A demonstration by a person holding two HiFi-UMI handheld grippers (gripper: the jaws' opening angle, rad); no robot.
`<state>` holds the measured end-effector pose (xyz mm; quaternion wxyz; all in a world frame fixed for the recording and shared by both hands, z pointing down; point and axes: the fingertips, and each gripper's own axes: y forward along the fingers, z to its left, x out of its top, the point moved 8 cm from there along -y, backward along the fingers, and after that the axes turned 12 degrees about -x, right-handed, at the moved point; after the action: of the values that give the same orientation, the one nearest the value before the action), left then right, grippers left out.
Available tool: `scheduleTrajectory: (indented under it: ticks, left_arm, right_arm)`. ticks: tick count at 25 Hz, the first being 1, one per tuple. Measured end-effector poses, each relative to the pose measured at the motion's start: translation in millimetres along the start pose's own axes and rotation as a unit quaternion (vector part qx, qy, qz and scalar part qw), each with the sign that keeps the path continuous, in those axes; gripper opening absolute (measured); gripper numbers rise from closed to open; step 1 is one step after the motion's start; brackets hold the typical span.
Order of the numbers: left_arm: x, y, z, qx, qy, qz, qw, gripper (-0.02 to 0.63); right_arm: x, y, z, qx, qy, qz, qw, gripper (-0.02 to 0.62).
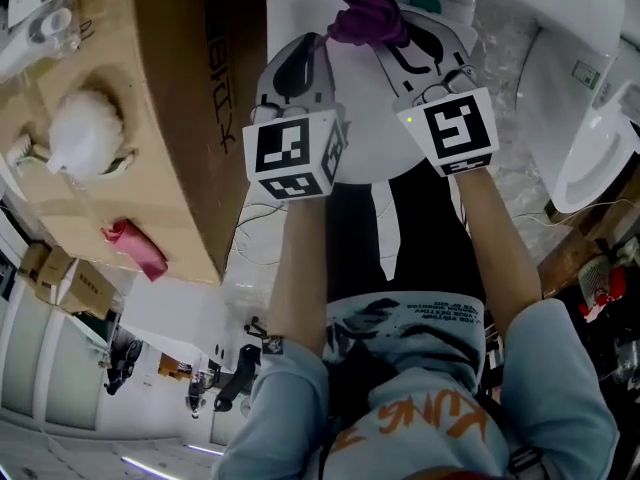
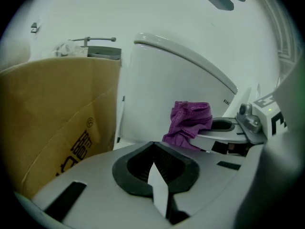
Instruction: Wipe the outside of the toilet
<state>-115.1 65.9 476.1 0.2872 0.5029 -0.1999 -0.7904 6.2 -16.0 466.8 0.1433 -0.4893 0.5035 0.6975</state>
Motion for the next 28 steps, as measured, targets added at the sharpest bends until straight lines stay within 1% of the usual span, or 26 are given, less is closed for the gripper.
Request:
scheduleTrajectory:
  ticks: [4,10,15,21,25,28]
  left_arm:
    - [-5,-19,32,0.024,-0.026,-0.01,0.9993,0.025]
    - [-7,-24,68,0.031,-0.045,-0.018,0.9983,0.025]
    - [-15,-21,87,0.043,-0.069,-0.019,0.9965,0.025]
    - [-22,-14,97,0.039,-0.077,-0.014,0.9962,0.025]
    - [-26,-15,104,0.05,-0.087,-0.01,0.9949,0.025]
    - [-28,-14,103,0.049,-0.087,-0.006,0.995,0.025]
  right_arm:
    - [15,31,29,0.025,-0.02,0.002,0.999,0.077]
    - [29,76,64,0.037,-0.052,0.005,0.998,0.075]
    - [32,109,73,0.03,-0.068,0.016,0.997,0.075]
    - [25,139,73,0.008,-0.087,0.03,0.996,0.075]
    - [17,149,74,-0.001,-0.121,0.03,0.992,0.075]
    - [12,152,74,-0.01,-0.142,0.034,0.989,0.075]
